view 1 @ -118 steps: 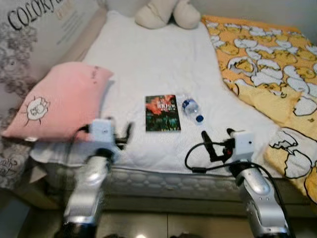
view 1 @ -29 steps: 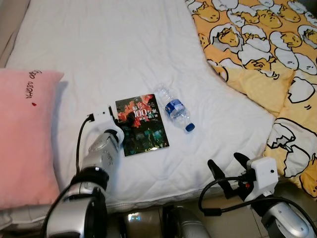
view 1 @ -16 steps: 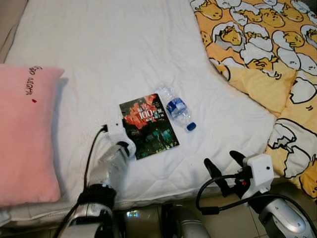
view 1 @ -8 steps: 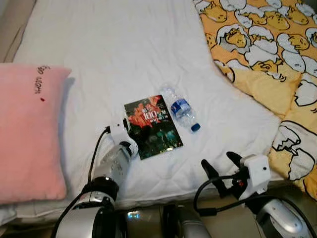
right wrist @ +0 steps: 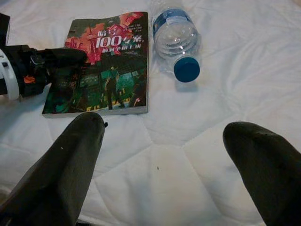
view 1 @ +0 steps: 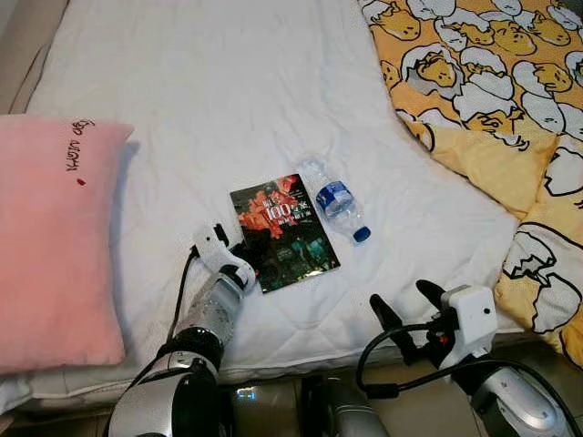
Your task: Clean up the room
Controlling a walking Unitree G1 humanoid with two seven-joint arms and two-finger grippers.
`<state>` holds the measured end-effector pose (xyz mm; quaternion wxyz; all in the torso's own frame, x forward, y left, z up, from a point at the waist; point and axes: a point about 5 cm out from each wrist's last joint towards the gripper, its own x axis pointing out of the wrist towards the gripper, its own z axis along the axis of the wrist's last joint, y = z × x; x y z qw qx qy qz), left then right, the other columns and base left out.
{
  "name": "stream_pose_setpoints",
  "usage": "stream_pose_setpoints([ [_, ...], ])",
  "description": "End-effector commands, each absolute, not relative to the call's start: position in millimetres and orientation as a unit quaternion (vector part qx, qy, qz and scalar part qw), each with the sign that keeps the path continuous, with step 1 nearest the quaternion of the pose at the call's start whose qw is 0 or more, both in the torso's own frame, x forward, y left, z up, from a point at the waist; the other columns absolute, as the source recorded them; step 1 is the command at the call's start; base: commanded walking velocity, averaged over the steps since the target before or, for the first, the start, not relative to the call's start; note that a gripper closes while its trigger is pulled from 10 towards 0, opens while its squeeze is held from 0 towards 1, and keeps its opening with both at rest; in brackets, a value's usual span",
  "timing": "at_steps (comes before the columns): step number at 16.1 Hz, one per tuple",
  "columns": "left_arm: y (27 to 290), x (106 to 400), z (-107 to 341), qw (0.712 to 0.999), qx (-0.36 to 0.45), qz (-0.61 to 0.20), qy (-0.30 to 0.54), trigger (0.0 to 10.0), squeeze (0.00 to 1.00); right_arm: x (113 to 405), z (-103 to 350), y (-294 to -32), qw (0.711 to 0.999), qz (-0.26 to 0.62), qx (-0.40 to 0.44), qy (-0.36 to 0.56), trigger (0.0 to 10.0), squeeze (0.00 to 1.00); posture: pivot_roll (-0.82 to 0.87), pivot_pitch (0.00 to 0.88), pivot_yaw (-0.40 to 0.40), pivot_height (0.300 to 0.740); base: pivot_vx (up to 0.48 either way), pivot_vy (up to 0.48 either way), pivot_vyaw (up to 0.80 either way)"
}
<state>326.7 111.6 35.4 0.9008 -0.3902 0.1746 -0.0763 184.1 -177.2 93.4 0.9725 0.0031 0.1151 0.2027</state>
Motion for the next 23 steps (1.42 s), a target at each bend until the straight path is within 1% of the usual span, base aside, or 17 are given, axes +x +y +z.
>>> stream_pose_setpoints([
  [1,83,312,20,0.881,-0.402,-0.106,0.225,0.0,0.0,182,92,-180,0.973,0.197,0.004,0.122,10.0,0.24,-0.28,0.263,-0.11,0.74,0.0,0.0,0.0],
  [4,96,318,27,0.899,-0.381,-0.104,0.187,0.0,0.0,185,91,-176,0.972,0.2,0.007,0.119,10.0,0.24,-0.25,0.26,-0.112,0.74,0.0,0.0,0.0],
  [6,100,318,27,0.902,-0.38,-0.098,0.18,0.0,0.0,186,90,-176,0.972,0.201,0.008,0.12,10.0,0.25,-0.25,0.263,-0.115,0.74,0.0,0.0,0.0],
  [9,109,315,25,0.916,-0.354,-0.095,0.164,0.0,0.0,189,89,-175,0.971,0.204,0.008,0.12,10.0,0.24,-0.24,0.263,-0.118,0.74,0.0,0.0,0.0],
  [11,123,318,29,0.93,-0.326,-0.092,0.146,0.0,0.0,193,88,-175,0.972,0.203,0.007,0.118,10.0,0.24,-0.22,0.247,-0.117,0.74,0.0,0.0,0.0],
  [14,160,318,47,0.96,-0.253,-0.088,0.083,0.0,0.0,209,88,-176,0.979,0.182,0.005,0.094,10.0,0.24,-0.19,0.181,-0.089,0.74,0.0,0.0,0.0],
  [15,164,316,51,0.963,-0.242,-0.089,0.075,0.0,0.0,212,89,-176,0.98,0.178,0.005,0.09,10.0,0.24,-0.19,0.181,-0.089,0.74,0.0,0.0,0.0],
  [16,176,313,79,0.976,-0.199,-0.083,0.012,0.0,0.0,223,88,-175,0.985,0.16,0.002,0.07,10.0,0.24,-0.14,0.13,-0.073,0.74,0.0,0.0,0.0],
  [17,178,311,89,0.979,-0.187,-0.081,-0.009,0.0,0.0,225,88,-175,0.986,0.155,0.001,0.064,10.0,0.24,-0.14,0.13,-0.073,0.74,0.0,0.0,0.0],
  [19,167,301,118,0.98,-0.15,-0.116,-0.055,0.0,0.0,237,94,-170,0.99,0.137,-0.01,0.031,10.0,0.24,-0.08,0.073,-0.067,0.74,0.0,0.0,0.0],
  [21,156,286,141,0.982,-0.101,-0.13,-0.092,0.0,0.0,250,112,-166,0.994,0.1,-0.036,-0.037,10.0,0.24,-0.05,0.037,-0.071,0.74,0.0,0.0,0.0],
  [22,156,283,144,0.984,-0.08,-0.124,-0.099,0.0,0.0,253,116,-167,0.993,0.092,-0.047,-0.054,10.0,0.24,-0.05,0.027,-0.074,0.74,0.0,0.0,0.0],
  [23,154,274,151,0.984,0.022,-0.123,-0.129,0.0,0.0,261,123,-173,0.992,0.068,-0.071,-0.082,10.0,0.24,-0.04,0.001,-0.079,0.74,0.0,0.0,0.0],
])
